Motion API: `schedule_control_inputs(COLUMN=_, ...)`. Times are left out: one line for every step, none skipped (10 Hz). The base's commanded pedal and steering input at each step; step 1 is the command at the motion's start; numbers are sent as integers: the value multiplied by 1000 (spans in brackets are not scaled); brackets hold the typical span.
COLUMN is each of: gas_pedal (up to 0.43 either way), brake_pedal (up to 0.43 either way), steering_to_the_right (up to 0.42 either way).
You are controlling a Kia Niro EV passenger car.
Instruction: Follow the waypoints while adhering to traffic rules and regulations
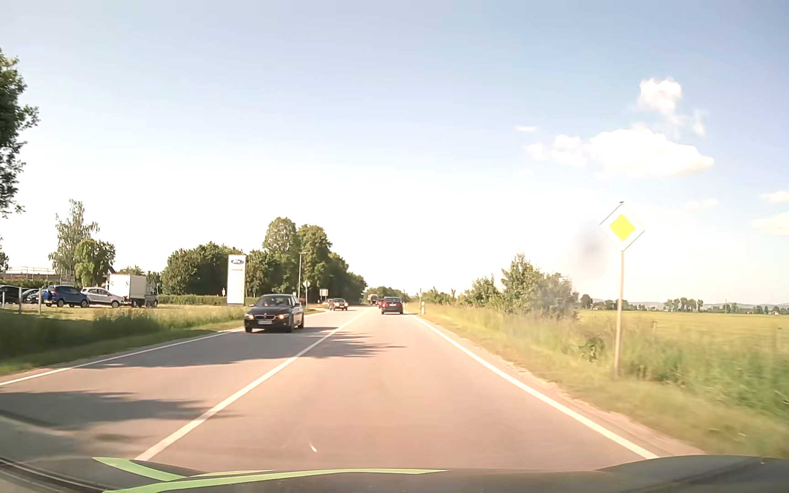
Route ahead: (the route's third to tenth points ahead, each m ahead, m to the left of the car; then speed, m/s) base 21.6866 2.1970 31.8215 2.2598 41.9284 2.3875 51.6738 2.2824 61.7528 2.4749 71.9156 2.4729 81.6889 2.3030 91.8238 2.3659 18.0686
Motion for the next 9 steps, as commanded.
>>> schedule_control_inputs(gas_pedal=130, brake_pedal=0, steering_to_the_right=0)
schedule_control_inputs(gas_pedal=130, brake_pedal=0, steering_to_the_right=0)
schedule_control_inputs(gas_pedal=130, brake_pedal=0, steering_to_the_right=0)
schedule_control_inputs(gas_pedal=130, brake_pedal=0, steering_to_the_right=1)
schedule_control_inputs(gas_pedal=130, brake_pedal=0, steering_to_the_right=1)
schedule_control_inputs(gas_pedal=130, brake_pedal=0, steering_to_the_right=1)
schedule_control_inputs(gas_pedal=130, brake_pedal=0, steering_to_the_right=1)
schedule_control_inputs(gas_pedal=130, brake_pedal=0, steering_to_the_right=0)
schedule_control_inputs(gas_pedal=130, brake_pedal=0, steering_to_the_right=1)
